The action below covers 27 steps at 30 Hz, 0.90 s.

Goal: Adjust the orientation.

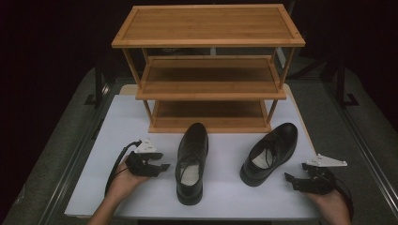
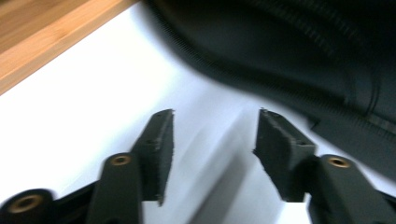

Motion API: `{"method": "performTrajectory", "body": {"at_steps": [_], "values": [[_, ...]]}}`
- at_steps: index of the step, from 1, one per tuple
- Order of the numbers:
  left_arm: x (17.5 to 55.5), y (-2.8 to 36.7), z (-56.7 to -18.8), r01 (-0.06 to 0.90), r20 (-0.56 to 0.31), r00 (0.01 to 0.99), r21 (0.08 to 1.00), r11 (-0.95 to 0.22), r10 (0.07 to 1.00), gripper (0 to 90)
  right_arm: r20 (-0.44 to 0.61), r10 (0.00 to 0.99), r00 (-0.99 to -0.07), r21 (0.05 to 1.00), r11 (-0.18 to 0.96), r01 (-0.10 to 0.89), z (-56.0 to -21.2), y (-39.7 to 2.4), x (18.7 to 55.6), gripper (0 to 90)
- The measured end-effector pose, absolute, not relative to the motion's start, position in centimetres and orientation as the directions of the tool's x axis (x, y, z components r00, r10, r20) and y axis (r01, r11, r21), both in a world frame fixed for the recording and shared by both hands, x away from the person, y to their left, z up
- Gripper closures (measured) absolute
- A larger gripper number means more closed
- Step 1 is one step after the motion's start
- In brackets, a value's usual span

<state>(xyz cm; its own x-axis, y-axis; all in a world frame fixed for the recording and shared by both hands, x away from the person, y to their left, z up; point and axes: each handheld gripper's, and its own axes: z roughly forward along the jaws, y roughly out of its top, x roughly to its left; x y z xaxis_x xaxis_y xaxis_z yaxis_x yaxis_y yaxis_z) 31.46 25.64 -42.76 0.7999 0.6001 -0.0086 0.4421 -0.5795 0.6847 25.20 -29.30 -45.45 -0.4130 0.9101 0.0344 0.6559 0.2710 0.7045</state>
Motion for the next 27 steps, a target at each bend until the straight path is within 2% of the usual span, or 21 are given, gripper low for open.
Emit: {"method": "performTrajectory", "body": {"at_steps": [3,7,13,18,27], "values": [[31.1,27.2,-42.5,0.462,0.015,0.770,0.676,-0.574,0.637,28.3,0.036,0.910,-0.413,0.702,0.271,0.659,-45.4,-29.3,25.2,20.7],[30.1,29.5,-42.4,0.476,0.034,0.740,0.680,-0.558,0.672,19.8,0.031,0.911,-0.410,0.693,0.276,0.666,-45.3,-29.2,25.3,20.7],[28.9,32.2,-42.9,0.518,0.027,0.695,0.675,-0.526,0.719,12.9,0.030,0.912,-0.409,0.694,0.275,0.666,-45.3,-29.2,25.3,21.4],[28.0,33.4,-43.8,0.550,0.045,0.659,0.652,-0.522,0.750,0.0,0.027,0.911,-0.413,0.700,0.277,0.658,-45.4,-29.3,25.2,21.3],[27.4,34.2,-45.0,0.544,0.014,0.654,0.686,-0.483,0.756,0.0,0.022,0.908,-0.418,0.709,0.281,0.647,-45.4,-29.4,25.0,22.3]]}}
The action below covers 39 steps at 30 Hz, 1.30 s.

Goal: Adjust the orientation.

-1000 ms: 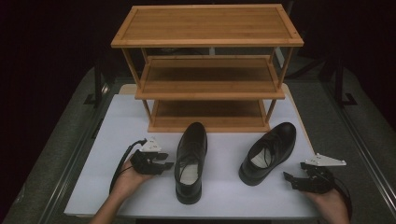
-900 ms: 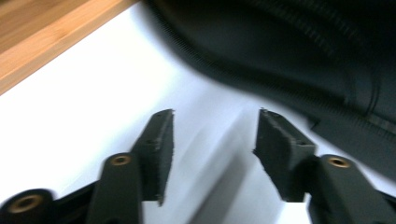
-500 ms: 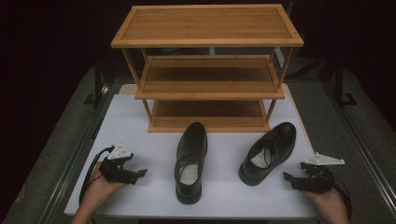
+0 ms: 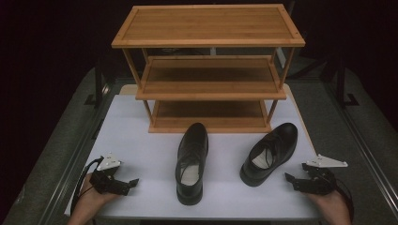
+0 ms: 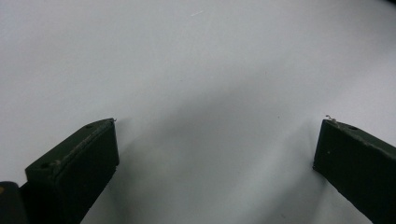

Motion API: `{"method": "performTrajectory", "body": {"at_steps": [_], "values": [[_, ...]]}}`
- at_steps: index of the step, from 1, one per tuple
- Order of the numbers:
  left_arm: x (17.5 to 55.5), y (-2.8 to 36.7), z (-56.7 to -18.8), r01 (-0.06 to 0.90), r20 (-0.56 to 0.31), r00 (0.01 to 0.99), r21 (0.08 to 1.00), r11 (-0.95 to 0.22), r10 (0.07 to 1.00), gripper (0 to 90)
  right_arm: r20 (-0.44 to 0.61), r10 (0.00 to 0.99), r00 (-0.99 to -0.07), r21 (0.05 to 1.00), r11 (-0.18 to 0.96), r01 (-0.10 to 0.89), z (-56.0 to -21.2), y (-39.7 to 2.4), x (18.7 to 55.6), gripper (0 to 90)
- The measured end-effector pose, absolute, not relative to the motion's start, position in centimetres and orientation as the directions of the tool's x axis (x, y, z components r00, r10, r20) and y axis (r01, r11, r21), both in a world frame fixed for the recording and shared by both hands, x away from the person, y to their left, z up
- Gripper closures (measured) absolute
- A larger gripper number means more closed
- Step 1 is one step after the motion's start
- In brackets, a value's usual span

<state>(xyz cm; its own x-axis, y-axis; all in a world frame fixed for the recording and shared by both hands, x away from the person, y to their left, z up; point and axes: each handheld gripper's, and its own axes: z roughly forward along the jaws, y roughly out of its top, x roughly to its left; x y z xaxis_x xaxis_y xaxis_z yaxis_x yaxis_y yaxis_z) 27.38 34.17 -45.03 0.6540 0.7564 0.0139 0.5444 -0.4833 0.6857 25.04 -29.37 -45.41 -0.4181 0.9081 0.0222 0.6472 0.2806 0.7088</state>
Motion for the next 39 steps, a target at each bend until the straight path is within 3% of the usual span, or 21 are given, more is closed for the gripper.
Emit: {"method": "performTrajectory", "body": {"at_steps": [4,8,11,13,16,18,39], "values": [[27.4,34.2,-45.0,0.544,0.014,0.655,0.685,-0.484,0.756,0.0,0.014,0.917,-0.399,0.723,0.266,0.638,-44.6,-29.6,24.9,24.1],[27.4,34.2,-45.0,0.541,0.018,0.655,0.686,-0.486,0.755,0.0,0.028,0.917,-0.398,0.730,0.253,0.634,-43.8,-29.9,25.1,32.6],[27.4,34.2,-45.0,0.543,0.016,0.655,0.685,-0.485,0.756,0.0,0.040,0.924,-0.380,0.742,0.228,0.631,-43.3,-30.4,25.3,46.3],[27.4,34.2,-45.0,0.541,0.019,0.655,0.686,-0.487,0.755,0.0,0.045,0.924,-0.379,0.750,0.219,0.624,-42.6,-31.0,25.7,65.4],[27.3,34.2,-45.0,0.540,0.020,0.655,0.687,-0.487,0.755,0.0,0.060,0.924,-0.377,0.764,0.200,0.613,-41.7,-31.9,26.8,84.4],[27.3,34.2,-45.0,0.541,0.019,0.655,0.686,-0.486,0.755,0.0,0.072,0.924,-0.376,0.774,0.186,0.605,-41.4,-32.4,27.5,89.7],[27.4,34.2,-45.1,0.544,0.012,0.653,0.688,-0.480,0.757,0.0,0.042,0.941,-0.335,0.767,0.184,0.615,-43.3,-35.0,40.0,89.8]]}}
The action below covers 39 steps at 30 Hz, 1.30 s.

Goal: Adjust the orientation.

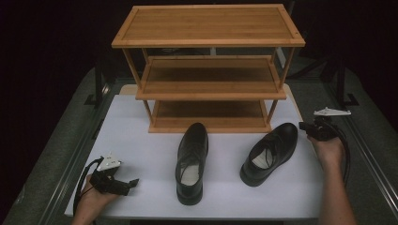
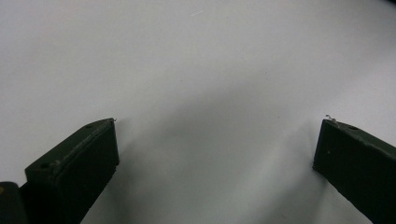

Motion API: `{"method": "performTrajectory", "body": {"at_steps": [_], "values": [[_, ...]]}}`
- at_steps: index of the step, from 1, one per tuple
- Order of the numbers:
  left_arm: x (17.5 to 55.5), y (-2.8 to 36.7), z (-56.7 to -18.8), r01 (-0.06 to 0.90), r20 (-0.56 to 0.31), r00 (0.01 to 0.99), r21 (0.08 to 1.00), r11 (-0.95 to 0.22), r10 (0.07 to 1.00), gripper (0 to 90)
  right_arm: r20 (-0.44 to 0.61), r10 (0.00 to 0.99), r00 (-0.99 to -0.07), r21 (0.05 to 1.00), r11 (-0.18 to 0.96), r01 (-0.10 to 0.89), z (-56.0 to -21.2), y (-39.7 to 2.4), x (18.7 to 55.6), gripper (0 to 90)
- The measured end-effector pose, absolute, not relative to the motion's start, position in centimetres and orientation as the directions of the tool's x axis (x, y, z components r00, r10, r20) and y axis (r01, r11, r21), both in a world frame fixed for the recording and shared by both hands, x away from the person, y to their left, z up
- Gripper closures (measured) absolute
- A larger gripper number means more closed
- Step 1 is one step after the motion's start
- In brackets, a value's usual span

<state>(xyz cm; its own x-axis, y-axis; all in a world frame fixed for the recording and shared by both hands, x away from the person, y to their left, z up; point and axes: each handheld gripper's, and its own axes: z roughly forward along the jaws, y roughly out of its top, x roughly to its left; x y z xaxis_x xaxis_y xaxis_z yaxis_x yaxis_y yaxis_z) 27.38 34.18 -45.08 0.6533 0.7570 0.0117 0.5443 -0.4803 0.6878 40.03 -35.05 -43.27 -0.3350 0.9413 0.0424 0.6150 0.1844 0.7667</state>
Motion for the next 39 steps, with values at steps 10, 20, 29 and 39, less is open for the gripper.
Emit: {"method": "performTrajectory", "body": {"at_steps": [10,20,29,39], "values": [[27.4,34.2,-45.1,0.547,0.008,0.655,0.685,-0.481,0.756,0.0,0.086,0.935,-0.344,0.745,0.169,0.645,-44.4,-35.0,40.8,90.0],[27.4,34.2,-45.1,0.543,0.013,0.654,0.688,-0.481,0.756,0.0,0.110,0.931,-0.348,0.743,0.155,0.651,-44.3,-33.4,39.7,90.0],[27.3,34.2,-45.1,0.539,0.016,0.653,0.692,-0.480,0.757,0.0,0.072,0.917,-0.392,0.732,0.219,0.646,-44.1,-30.5,38.0,90.0],[27.3,34.2,-45.1,0.540,0.016,0.655,0.690,-0.483,0.755,0.0,0.013,0.909,-0.416,0.747,0.268,0.609,-43.4,-28.4,36.4,90.0]]}}
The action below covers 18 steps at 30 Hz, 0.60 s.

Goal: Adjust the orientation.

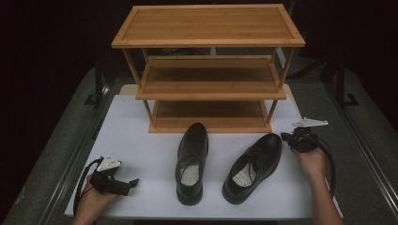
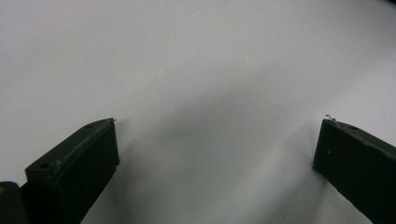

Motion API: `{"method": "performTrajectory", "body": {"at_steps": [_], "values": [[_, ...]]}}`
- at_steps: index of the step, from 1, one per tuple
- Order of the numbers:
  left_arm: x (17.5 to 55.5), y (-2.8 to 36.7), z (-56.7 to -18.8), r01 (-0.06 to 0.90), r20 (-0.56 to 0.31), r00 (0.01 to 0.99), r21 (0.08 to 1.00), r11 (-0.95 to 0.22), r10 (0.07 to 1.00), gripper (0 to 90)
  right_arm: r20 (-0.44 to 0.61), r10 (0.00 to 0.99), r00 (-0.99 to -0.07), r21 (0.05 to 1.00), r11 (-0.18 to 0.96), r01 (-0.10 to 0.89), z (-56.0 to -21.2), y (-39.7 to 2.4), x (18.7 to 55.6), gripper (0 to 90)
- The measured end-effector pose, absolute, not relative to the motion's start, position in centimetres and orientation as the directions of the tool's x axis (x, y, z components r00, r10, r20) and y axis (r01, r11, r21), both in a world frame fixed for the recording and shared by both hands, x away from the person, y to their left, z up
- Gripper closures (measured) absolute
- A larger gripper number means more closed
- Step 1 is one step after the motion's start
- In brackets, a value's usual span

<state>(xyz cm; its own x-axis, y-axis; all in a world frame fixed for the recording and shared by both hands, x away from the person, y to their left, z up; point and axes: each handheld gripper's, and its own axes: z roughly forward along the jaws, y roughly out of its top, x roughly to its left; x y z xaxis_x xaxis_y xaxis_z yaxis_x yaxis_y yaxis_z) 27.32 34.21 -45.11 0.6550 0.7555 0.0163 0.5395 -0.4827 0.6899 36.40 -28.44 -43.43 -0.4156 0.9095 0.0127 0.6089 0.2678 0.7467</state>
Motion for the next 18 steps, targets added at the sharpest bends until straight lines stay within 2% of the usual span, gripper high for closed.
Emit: {"method": "performTrajectory", "body": {"at_steps": [12,18], "values": [[27.3,34.2,-45.1,0.540,0.016,0.655,0.689,-0.483,0.755,0.0,0.078,0.893,-0.444,0.791,0.216,0.573,-42.0,-28.9,29.7,89.8],[27.3,34.2,-45.1,0.540,0.017,0.655,0.689,-0.484,0.755,0.0,0.118,0.863,-0.492,0.786,0.222,0.577,-42.5,-27.7,26.1,89.9]]}}
